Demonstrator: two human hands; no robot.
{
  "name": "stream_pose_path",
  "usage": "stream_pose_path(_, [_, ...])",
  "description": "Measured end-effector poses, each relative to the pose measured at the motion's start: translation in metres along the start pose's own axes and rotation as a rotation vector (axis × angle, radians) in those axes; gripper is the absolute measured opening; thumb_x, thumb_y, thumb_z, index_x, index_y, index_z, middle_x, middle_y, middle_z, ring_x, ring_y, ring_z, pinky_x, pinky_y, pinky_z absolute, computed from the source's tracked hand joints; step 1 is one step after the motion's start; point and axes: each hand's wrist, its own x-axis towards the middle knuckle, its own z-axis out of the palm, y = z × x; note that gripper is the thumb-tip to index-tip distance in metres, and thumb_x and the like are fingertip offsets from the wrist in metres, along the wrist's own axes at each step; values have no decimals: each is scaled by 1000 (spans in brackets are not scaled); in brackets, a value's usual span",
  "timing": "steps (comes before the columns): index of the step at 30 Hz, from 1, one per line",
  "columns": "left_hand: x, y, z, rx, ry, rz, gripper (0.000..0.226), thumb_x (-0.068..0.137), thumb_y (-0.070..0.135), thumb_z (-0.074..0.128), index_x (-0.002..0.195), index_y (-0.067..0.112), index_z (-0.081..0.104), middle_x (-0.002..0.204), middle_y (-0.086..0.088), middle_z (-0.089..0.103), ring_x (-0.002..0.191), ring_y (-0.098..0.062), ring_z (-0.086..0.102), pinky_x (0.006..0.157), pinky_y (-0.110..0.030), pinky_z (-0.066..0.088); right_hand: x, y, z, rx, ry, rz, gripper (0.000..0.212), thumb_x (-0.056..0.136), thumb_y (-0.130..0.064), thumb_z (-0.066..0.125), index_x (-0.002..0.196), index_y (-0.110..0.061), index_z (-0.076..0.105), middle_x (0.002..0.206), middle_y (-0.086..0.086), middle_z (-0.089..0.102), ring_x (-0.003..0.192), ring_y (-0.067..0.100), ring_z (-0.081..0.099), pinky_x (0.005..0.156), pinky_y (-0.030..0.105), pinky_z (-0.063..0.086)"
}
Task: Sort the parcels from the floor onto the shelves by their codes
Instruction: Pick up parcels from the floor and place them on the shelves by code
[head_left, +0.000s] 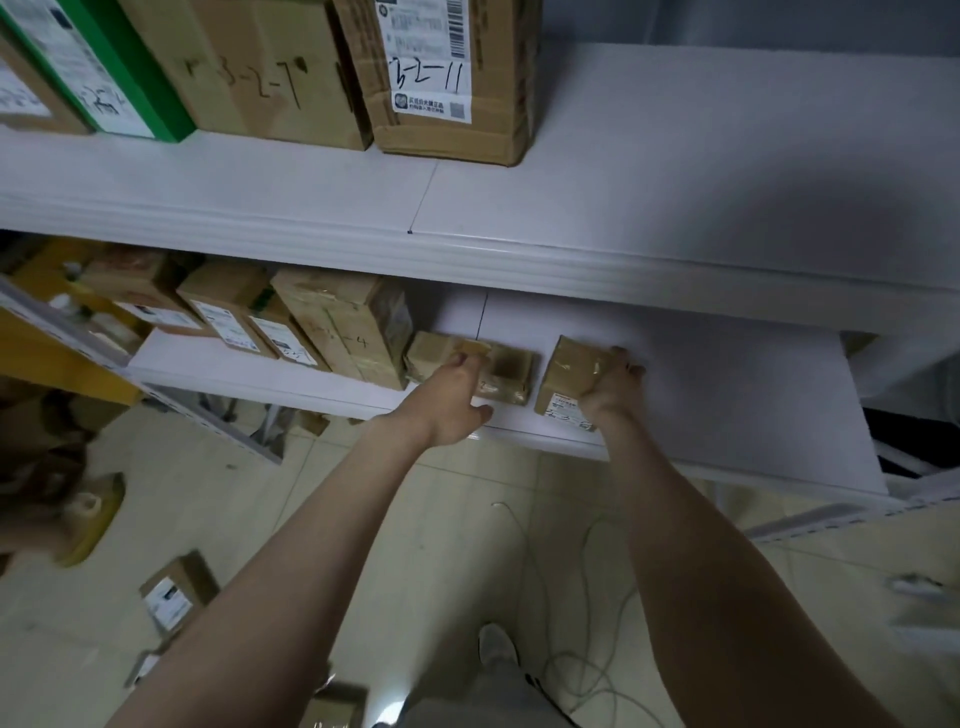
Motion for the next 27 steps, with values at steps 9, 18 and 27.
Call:
stream_pose_path(9, [8,-6,-13,-25,42,-58,63,92,17,62,148,11,34,146,-14,41,131,-31,45,103,-36,42,42,-13,20,-1,-79,-35,58,84,-20,64,134,-14,36,133,21,41,122,37,46,91,39,51])
stream_pose_path(18, [20,-6,0,-51,39,-80,66,93,17,61,151,15,30,149,-14,36,135,-31,40,107,-32,37,45,-16,13,-43,-176,-64,100,64,-12,84,144,-24,26,149,15,25,135,37,36,105,39,44])
stream_pose_path(27, [30,-6,17,-70,34,-109,67,93,18,60,152,13,29,150,-14,35,137,-31,37,109,-35,35,19,-53,-9,-118,-15,-228,71,68,-39,80,127,-9,55,139,19,49,136,40,35,112,46,31])
